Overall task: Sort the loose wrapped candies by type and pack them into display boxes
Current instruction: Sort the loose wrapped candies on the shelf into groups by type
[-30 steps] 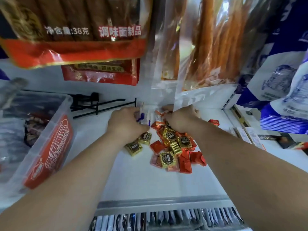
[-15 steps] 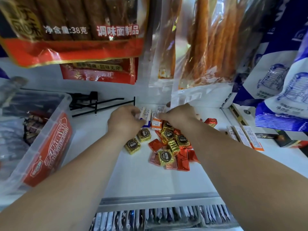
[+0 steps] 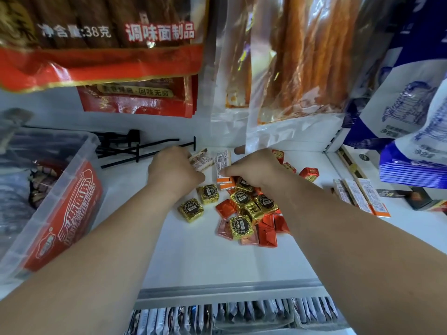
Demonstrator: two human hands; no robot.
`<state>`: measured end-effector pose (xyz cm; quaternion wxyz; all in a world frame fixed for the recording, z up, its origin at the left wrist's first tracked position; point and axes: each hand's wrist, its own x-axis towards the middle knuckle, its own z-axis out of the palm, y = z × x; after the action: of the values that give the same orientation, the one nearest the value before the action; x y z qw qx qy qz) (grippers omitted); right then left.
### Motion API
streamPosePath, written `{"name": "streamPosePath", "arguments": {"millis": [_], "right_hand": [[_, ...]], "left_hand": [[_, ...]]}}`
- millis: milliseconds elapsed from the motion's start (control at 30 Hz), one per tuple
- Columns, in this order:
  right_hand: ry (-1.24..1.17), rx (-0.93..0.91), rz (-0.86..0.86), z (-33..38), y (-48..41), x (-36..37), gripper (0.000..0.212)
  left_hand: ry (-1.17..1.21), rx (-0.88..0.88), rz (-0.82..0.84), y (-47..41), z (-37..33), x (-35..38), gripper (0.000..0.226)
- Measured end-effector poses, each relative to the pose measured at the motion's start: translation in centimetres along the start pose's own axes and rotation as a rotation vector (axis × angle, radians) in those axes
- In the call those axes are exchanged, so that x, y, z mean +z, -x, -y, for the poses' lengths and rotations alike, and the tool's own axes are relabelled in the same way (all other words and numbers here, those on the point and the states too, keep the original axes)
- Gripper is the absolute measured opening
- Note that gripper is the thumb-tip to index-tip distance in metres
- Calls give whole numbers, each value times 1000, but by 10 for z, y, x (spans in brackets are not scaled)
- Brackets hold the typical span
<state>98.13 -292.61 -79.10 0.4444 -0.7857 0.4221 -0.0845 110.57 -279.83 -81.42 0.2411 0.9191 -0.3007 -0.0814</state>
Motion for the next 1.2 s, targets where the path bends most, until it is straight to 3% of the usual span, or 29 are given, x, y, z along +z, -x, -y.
{"name": "streamPosePath", "arguments": {"millis": [67, 200, 400, 500, 667, 733, 867, 1067, 1200], "right_hand": [[-53, 13, -9, 2, 2, -2, 65], [-110, -7, -59, 9, 13, -8, 16], [-216, 0, -122, 18, 25, -15, 28], [-283, -19, -142, 20, 27, -22, 28], [-468, -75, -91, 8, 34, -45, 10], [-510, -61, -56, -4, 45, -59, 17], [-508, -21, -55, -42, 77, -89, 29], [-452, -13, -109, -102, 134, -145, 9], [-514, -18, -214, -129, 142, -173, 14]], "left_hand": [[-28, 52, -6, 2, 2, 0, 26], [-110, 179, -47, 5, 3, -5, 16], [-167, 223, -68, 13, 7, -9, 5], [-39, 206, -76, 18, 8, -12, 14], [203, 185, -126, 40, -12, -30, 15], [292, 150, -115, 54, -24, -36, 14], [456, 58, -22, 81, -40, -40, 24], [752, -38, 191, 139, -83, -19, 23], [746, -4, 165, 159, -123, 13, 20]]}}
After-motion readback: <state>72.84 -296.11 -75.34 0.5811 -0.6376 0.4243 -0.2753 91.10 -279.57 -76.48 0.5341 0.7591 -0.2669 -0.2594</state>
